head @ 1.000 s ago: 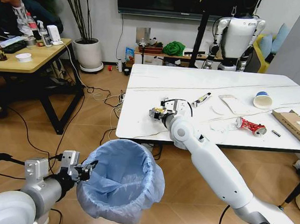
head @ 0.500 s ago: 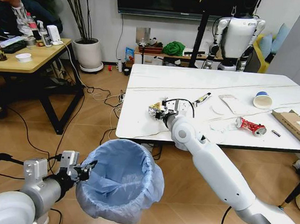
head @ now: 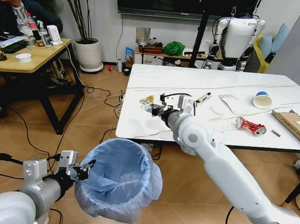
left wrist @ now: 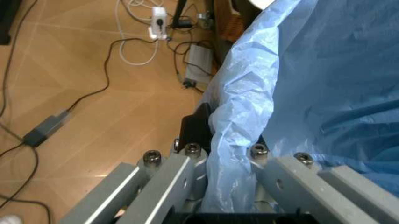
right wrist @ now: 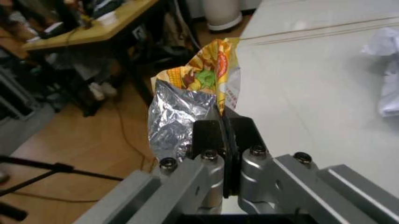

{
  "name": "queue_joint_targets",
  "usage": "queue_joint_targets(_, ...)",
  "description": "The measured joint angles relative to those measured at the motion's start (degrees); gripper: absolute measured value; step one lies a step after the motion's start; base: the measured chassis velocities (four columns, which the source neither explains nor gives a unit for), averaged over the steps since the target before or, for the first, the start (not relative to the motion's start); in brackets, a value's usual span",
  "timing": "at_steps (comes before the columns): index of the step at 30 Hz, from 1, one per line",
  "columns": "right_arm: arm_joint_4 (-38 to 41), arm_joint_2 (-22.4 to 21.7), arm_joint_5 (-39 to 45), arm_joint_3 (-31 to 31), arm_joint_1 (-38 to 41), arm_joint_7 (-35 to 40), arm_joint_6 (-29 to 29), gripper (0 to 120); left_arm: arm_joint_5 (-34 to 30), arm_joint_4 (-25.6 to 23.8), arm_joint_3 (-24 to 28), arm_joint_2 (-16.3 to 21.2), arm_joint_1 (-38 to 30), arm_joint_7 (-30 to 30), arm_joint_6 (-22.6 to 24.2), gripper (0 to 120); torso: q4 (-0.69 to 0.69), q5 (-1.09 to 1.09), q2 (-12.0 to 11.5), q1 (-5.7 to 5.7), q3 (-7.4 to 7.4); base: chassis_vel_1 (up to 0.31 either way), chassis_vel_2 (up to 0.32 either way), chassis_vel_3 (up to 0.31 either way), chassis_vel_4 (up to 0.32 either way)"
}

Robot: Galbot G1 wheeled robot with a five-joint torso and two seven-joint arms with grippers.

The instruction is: Pick up the trash bin and place the trash from the table into it.

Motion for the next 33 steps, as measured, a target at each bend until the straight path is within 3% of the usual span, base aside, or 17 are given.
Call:
queue_joint_targets(4, 4.74, -2.01, 2.25, -0.14, -0.84, -2.94, 0.48, 0, -0.42, 0.00, -0.28, -0.12, 0.08, -1.01, 0.00, 3, 0.00, 0.00, 0.00, 0.00, 0.00, 0.000, 0.000, 0.000, 0.000)
queue_joint_targets(6, 8.47, -3.77, 2.51, -0.10, -2.16, -9.52, 1.54, 0, -0.91, 0.00, -0.34, -0.63, 0.27, -2.40, 0.00, 3, -0.01, 0.00, 0.00, 0.00, 0.00, 0.000, 0.000, 0.000, 0.000)
queue_joint_targets(11, 13.15, -6.01, 2.43, -0.11, -4.56, -16.97, 1.42, 0, -1.98, 0.00, -0.18, -1.32, -0.09, -4.55, 0.00, 3, 0.01, 0.01, 0.00, 0.00, 0.00, 0.000, 0.000, 0.000, 0.000)
queue_joint_targets(18, 17.02, -9.10, -0.87, -1.14, -10.31, -18.79, -0.23, 0, -3.43, 0.00, 2.86, -1.04, -1.30, -6.50, 0.00, 3, -0.01, 0.00, 0.00, 0.00, 0.00, 0.000, 0.000, 0.000, 0.000)
queue_joint_targets(27, 18.09, -9.70, -4.59, -3.81, -15.76, -18.25, -1.68, 0, -4.16, 0.00, 3.98, -0.96, -1.76, -7.76, 0.00, 3, 0.00, 0.00, 0.00, 0.00, 0.00, 0.000, 0.000, 0.000, 0.000)
queue_joint_targets(33, 18.53, -10.47, -7.46, -3.88, -19.15, -18.44, -2.35, 19, -4.89, 0.00, 4.29, -0.23, -1.97, -9.39, 0.00, 3, 0.00, 0.00, 0.00, 0.00, 0.00, 0.000, 0.000, 0.000, 0.000)
